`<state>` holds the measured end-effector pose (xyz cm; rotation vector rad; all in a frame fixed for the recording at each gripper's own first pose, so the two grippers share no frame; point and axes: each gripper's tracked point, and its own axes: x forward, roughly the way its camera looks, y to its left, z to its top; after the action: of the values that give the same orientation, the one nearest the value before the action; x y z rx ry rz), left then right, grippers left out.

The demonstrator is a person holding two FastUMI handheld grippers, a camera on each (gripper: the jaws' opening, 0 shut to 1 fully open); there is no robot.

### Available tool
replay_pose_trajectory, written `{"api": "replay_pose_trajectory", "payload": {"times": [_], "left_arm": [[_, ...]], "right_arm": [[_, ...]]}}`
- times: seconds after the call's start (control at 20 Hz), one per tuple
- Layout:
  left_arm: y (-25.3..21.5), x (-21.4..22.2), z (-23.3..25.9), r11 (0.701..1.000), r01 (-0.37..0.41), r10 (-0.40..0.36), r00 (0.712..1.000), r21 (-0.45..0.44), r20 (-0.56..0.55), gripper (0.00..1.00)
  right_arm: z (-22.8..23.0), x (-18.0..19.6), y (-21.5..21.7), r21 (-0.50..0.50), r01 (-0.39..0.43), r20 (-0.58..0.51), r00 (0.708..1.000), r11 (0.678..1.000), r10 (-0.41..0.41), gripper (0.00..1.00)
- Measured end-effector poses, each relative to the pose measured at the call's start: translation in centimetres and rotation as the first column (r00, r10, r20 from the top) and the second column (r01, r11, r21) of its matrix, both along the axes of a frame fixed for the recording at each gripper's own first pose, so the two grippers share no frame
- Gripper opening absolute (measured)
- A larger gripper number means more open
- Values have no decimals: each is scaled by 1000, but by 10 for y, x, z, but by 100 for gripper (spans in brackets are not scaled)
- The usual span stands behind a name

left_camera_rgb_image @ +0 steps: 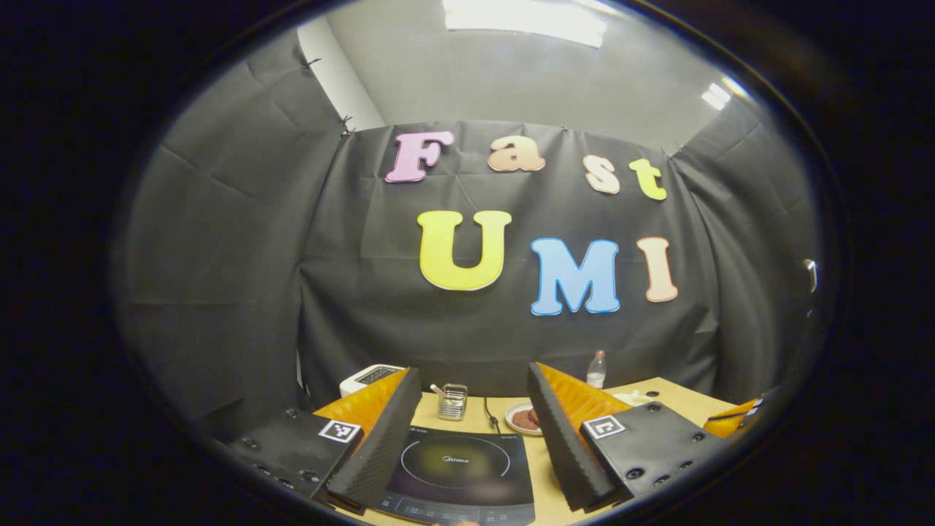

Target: First push the handle of the pot to place it horizontally, then grasp the pot with both hands and set it on the induction cooktop.

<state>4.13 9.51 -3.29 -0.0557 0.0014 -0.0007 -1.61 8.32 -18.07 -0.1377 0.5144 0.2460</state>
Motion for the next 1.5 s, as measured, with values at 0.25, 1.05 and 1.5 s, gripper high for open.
{"api": "replay_pose_trajectory", "payload": {"times": [0.25, 1.05, 1.5], "left_arm": [[-16, 9, -8, 1000, -23, 23, 1000, 14, -17, 95], [-87, 66, -20, 998, -39, 42, 998, 49, -54, 99], [-134, 89, -21, 999, 1, 1, 999, 54, -46, 99]], "right_arm": [[-45, -1, -8, 11, -77, -145, 986, 997, 78, 1], [-138, -8, -55, 37, -205, -446, 872, 978, 200, 1], [-142, 28, -116, -7, -100, -420, 903, 995, 88, 1]]}}
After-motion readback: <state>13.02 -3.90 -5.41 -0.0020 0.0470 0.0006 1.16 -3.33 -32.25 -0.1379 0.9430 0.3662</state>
